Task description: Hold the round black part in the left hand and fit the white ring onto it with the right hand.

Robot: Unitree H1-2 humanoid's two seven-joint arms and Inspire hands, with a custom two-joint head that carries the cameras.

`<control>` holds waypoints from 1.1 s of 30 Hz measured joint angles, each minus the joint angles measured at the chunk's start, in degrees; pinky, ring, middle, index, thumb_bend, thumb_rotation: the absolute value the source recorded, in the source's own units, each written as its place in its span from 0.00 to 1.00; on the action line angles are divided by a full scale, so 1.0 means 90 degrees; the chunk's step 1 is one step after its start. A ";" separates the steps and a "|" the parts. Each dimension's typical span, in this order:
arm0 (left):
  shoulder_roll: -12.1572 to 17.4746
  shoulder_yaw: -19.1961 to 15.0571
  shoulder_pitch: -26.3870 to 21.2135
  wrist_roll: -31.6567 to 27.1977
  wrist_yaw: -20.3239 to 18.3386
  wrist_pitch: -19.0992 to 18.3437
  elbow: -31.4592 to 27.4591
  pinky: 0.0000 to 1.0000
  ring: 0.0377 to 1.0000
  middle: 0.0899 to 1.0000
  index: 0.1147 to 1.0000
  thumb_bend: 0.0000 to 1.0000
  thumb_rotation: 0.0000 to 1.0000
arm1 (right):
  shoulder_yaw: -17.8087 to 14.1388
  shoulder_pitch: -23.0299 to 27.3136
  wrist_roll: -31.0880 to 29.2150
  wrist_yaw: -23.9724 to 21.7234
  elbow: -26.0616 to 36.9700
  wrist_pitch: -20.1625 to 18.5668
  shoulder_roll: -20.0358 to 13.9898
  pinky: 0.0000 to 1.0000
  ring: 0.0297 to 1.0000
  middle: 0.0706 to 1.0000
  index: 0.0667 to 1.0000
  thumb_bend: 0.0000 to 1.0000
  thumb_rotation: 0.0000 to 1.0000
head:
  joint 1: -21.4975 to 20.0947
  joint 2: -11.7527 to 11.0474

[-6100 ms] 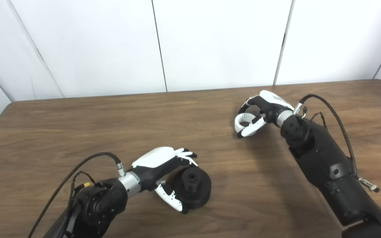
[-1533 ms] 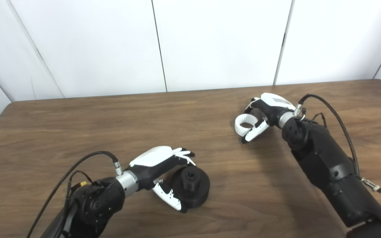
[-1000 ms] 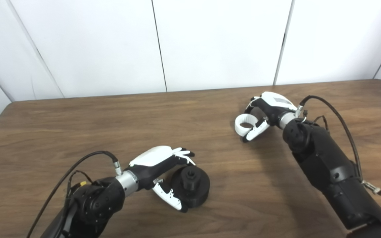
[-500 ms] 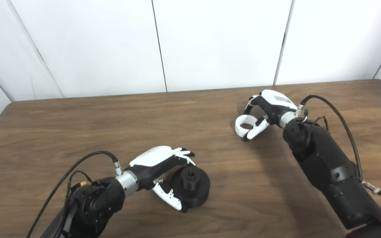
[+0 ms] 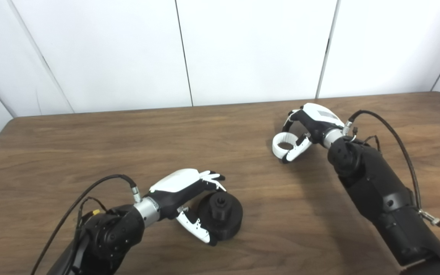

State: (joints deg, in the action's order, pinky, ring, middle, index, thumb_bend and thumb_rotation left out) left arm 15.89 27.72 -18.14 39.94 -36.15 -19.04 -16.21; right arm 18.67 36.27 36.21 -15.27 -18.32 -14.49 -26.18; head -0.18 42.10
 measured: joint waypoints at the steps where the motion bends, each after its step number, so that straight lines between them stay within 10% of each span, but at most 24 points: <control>1: 0.0001 0.0002 0.0000 0.0003 0.0000 0.0000 0.0000 0.94 1.00 0.96 0.66 0.92 0.29 | -0.0003 -0.0001 -0.0004 0.0001 0.0000 0.0002 0.0000 0.96 1.00 0.90 0.54 0.88 0.16 | 0.0000 0.0000; 14: -0.0006 0.0001 0.0000 -0.0002 0.0002 0.0005 0.0001 0.96 1.00 0.96 0.65 0.93 0.27 | -0.0039 0.0000 -0.0124 -0.0087 0.0270 0.0092 -0.0038 0.92 1.00 0.90 0.54 0.87 0.18 | -0.0010 -0.0020; 16: -0.0016 0.0000 0.0000 -0.0002 0.0002 0.0005 0.0001 0.96 1.00 0.96 0.65 0.93 0.26 | -0.0047 0.0000 -0.0131 -0.0169 0.0307 0.0086 -0.0048 0.93 1.00 0.89 0.47 0.57 0.15 | -0.0010 -0.0020; 18: -0.0018 0.0001 0.0000 -0.0002 0.0002 0.0005 0.0001 0.96 1.00 0.95 0.65 0.93 0.26 | -0.0045 -0.0001 -0.0128 -0.0246 0.0384 0.0066 -0.0052 0.93 1.00 0.89 0.46 0.54 0.15 | 0.0000 -0.0020; 33: -0.0037 -0.0004 -0.0007 0.0007 0.0005 0.0002 0.0015 0.95 1.00 0.96 0.66 0.92 0.26 | -0.0117 0.0000 -0.0178 -0.0959 0.1858 -0.0089 -0.0156 0.88 0.99 0.87 0.45 0.53 0.15 | 0.0010 -0.0029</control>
State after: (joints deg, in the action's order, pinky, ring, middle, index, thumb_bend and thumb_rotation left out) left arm 15.55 27.69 -18.20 40.01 -36.10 -19.02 -16.08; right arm 17.62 36.26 34.61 -23.90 -1.59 -15.29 -27.58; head -0.09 41.84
